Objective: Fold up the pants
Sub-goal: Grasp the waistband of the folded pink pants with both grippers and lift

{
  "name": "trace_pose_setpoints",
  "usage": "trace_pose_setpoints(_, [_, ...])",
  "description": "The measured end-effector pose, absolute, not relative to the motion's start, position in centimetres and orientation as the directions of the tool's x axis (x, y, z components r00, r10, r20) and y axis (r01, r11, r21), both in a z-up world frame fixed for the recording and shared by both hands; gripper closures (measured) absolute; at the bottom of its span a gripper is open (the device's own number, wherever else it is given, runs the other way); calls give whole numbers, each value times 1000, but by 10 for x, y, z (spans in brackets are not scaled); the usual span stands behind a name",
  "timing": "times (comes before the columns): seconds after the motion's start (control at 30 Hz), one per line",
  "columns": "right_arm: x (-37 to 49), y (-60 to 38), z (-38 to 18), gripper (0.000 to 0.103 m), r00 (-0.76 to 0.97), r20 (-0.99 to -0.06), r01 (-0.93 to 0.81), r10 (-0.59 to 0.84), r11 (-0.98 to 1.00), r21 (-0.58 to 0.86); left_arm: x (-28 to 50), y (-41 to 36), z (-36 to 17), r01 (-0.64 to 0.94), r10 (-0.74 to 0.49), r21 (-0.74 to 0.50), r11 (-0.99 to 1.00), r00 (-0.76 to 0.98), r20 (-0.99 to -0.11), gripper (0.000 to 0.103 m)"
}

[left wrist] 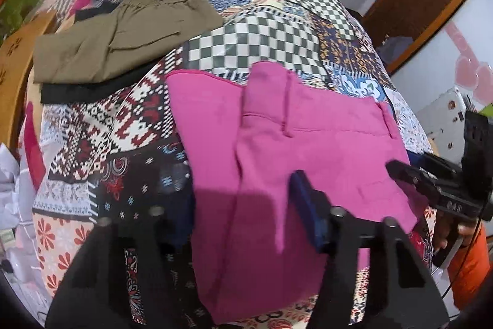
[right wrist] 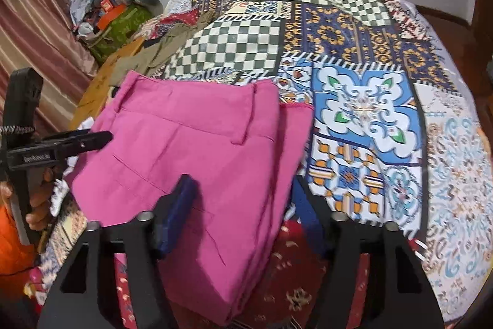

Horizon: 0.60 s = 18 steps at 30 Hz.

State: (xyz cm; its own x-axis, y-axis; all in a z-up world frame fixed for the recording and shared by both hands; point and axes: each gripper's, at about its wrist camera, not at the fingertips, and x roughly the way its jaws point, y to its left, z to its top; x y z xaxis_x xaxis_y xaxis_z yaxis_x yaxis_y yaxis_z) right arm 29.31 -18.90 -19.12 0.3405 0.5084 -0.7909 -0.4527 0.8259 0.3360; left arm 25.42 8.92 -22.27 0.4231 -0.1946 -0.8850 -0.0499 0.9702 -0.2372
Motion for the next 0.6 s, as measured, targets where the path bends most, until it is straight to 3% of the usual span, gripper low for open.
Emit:
trace_pose_setpoints(0.13, [297,-186,-187,78,345,-792,-462,504,826,324,256,76,-213,-18,-140,-164,986,437,-888,72])
trace_pose_setpoints(0.23, [300,-187,-182,87,365,-785,-454,500,832,319,256,73,-205,-16,-108,-131,991,463,-880,81])
trace_pose_setpoints(0.3, [299,-186,-177,89,387,-781,-456,490,838,300,256,72,-200,-21,-82,-103,994,466,-881,87])
trace_pose_setpoints(0.43, [292,-171,-159,92,453,-777,-501,436,846,183,255,69,-185,-18,-29,-45,999,504,-863,90])
trace_pose_setpoints(0.6, [296,-156,-134,92,490,-745,-529,452,834,158,256,89,-163,-43,-11,-43,998,556,-831,90])
